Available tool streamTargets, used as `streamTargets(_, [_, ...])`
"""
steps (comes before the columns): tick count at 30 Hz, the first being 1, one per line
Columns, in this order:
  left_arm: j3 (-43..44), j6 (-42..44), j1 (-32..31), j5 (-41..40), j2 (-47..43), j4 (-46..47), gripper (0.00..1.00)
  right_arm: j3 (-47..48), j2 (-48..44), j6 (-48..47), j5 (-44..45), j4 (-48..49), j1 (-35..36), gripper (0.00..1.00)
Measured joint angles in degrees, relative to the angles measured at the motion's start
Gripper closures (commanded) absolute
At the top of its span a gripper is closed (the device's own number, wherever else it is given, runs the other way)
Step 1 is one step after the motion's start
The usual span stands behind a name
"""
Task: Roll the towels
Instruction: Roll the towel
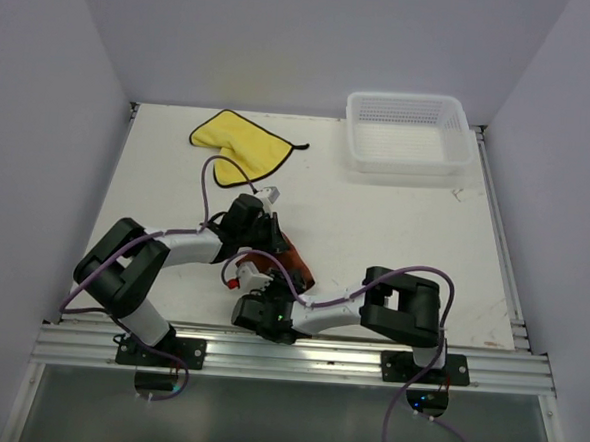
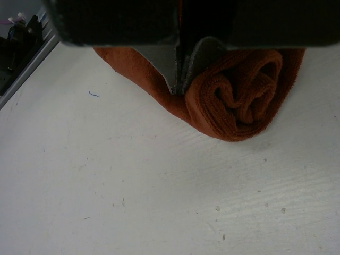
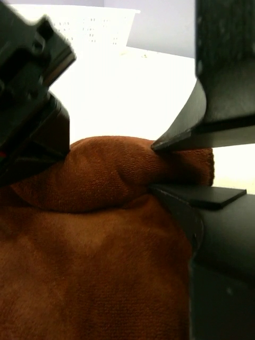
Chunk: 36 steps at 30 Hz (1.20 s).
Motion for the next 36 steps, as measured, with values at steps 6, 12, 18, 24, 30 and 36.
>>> streamTargets(6, [0.3, 0.0, 0.0, -0.2, 0.6, 0.2, 1.00, -3.7, -5.6, 1.7, -1.2, 1.4, 0.1, 0.60])
streamTargets(12, [0.7, 0.0, 0.0, -0.2, 0.9, 0.0, 1.00, -7.3, -12.0, 5.1, -1.5, 1.6, 0.2, 0.59])
streamTargets(18, [0.9, 0.1, 0.0, -0.3, 1.0, -0.2, 1.00, -12.2, -23.9, 9.6, -4.0, 1.1, 0.2, 0.59])
streamTargets(24, [0.9, 0.1, 0.0, -0.5, 1.0, -0.2, 1.00, -16.4, -36.2, 13.7, -9.6, 2.5, -1.0, 0.56])
streamTargets(30, [0.9, 0.0, 0.0, -0.6, 0.9, -0.2, 1.00, -22.1, -41.0, 19.4, -27.3, 8.2, -16.2, 0.56])
streamTargets(36, [0.7, 0.0, 0.0, -1.0, 0.5, -0.4, 1.00, -24.8, -38.0, 24.3, -46.0, 13.7, -28.4, 0.55])
